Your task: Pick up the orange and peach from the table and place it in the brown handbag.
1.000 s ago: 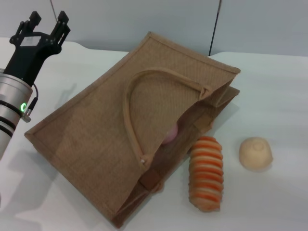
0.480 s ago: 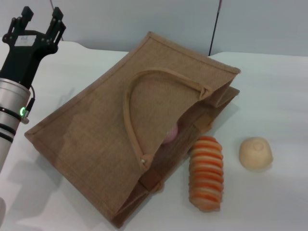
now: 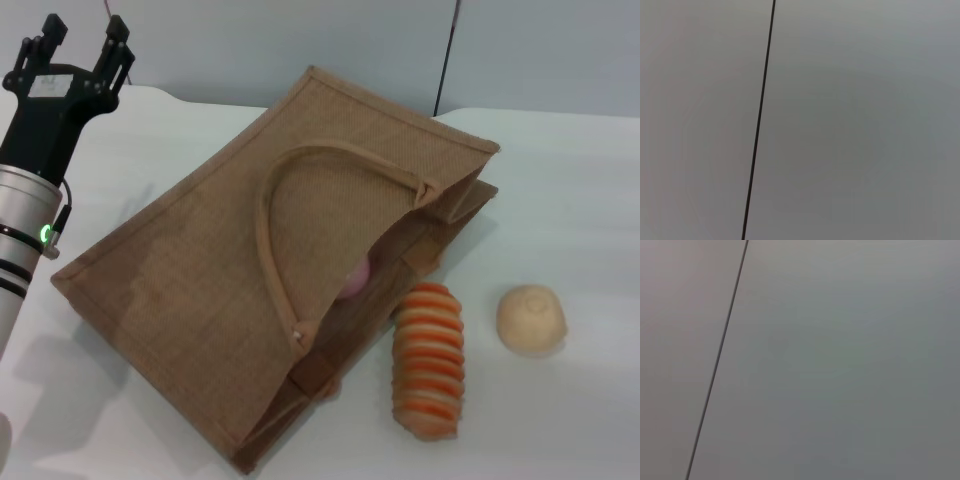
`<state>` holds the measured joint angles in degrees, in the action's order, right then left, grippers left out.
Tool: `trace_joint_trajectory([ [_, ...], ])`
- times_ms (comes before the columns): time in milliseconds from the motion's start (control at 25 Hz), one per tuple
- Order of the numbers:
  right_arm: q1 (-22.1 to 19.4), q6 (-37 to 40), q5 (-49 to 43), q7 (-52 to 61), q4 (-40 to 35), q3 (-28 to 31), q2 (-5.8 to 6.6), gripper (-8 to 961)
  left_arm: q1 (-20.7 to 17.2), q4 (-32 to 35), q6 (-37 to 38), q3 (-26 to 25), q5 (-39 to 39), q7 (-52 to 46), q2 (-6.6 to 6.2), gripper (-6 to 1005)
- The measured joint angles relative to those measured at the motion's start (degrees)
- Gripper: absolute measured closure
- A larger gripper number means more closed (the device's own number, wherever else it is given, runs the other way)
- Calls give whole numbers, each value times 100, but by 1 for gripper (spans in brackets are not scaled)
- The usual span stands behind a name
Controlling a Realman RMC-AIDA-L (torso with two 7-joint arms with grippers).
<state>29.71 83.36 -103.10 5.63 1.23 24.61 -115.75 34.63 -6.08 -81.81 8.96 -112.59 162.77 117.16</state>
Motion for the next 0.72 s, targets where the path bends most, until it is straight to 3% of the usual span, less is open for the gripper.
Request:
trace_joint_trajectory([
  [720, 9, -5, 0, 8, 0, 1, 0, 178, 12, 2, 62, 9, 0, 0, 0, 251],
])
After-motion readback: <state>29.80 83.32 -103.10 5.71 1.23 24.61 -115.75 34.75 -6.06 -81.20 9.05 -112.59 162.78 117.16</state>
